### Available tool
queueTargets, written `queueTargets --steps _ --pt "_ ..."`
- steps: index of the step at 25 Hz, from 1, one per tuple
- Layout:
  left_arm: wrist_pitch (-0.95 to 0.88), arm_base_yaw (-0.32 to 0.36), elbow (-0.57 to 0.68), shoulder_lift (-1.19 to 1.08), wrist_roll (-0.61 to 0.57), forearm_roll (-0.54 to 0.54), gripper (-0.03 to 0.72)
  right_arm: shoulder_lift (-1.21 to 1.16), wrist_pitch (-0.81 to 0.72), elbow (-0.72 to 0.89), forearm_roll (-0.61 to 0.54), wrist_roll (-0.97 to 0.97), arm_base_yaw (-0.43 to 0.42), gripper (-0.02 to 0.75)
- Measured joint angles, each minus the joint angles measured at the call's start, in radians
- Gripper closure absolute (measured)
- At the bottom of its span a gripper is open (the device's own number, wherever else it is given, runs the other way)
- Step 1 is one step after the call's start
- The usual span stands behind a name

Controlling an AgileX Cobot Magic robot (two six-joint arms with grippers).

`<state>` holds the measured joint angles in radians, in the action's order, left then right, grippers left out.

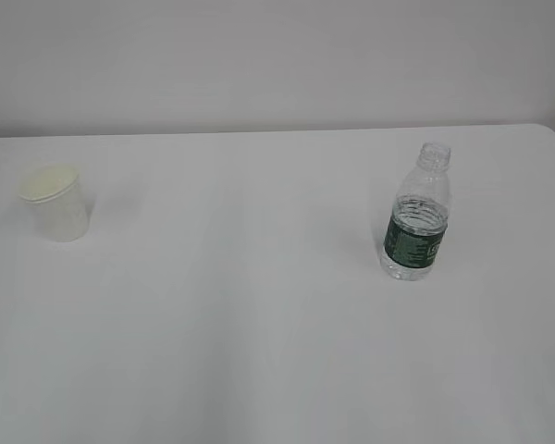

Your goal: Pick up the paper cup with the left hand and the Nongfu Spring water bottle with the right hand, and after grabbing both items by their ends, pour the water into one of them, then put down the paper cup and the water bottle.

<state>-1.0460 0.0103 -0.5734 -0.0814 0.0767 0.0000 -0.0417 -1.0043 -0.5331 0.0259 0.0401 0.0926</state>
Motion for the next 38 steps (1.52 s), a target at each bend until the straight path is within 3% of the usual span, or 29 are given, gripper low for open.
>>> queueTargets --steps 25,38 --pt "0.396 0.001 0.000 -0.266 -0.002 0.008 0.238 -0.283 0.382 0.000 -0.002 -0.093 0.000 0.165" --pt "0.518 0.001 0.000 -0.438 -0.002 0.008 0.238 -0.402 0.465 0.000 -0.002 -0.140 0.000 0.165"
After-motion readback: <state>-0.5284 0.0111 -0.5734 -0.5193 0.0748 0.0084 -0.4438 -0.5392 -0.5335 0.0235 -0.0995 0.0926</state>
